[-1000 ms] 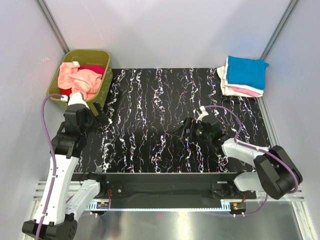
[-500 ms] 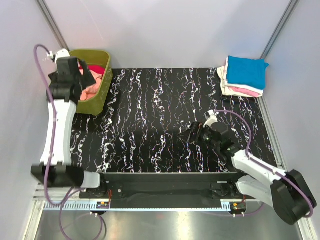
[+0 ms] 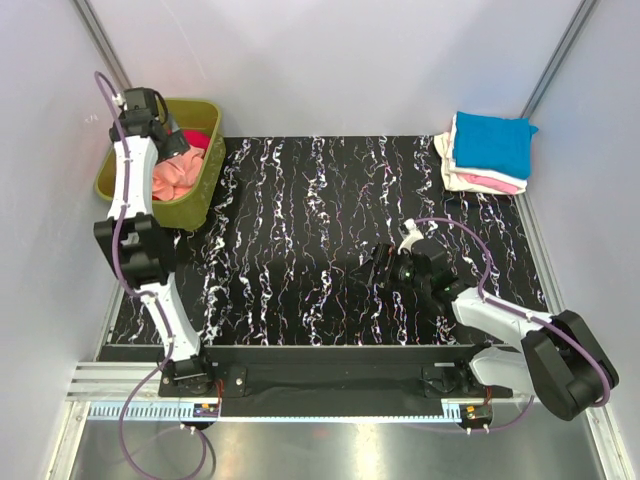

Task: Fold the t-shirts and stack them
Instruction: Grab the tshirt from the pile

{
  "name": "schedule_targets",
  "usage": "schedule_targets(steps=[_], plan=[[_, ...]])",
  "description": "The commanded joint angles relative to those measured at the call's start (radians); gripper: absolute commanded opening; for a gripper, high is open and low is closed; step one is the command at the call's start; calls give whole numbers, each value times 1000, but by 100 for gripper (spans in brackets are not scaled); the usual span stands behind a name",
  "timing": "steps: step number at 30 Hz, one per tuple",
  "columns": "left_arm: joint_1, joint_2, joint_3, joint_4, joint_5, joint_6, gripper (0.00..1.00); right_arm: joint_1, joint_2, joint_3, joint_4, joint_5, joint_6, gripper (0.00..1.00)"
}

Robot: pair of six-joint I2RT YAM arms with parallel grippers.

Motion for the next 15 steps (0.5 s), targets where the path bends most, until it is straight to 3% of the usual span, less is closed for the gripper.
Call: schedule_targets(steps=[1, 7, 9, 10, 11, 15], plan=[[-6, 66, 88, -12, 54, 18, 92, 1, -7, 32, 56, -21, -17, 100], [-6, 122, 82, 17, 85, -5, 84, 1, 11, 40, 58, -30, -20, 100], [-6, 130, 84, 20, 94, -10, 53, 1, 18, 41, 58, -31, -20, 100], [-6, 134, 93, 14, 97, -13, 32, 1, 18, 43, 58, -30, -18, 100], [-6, 134, 102, 3, 97, -18, 1, 3, 19, 43, 56, -31, -20, 100], [-33, 85, 179, -32, 84, -33, 0, 1, 18, 43, 56, -31, -20, 100]])
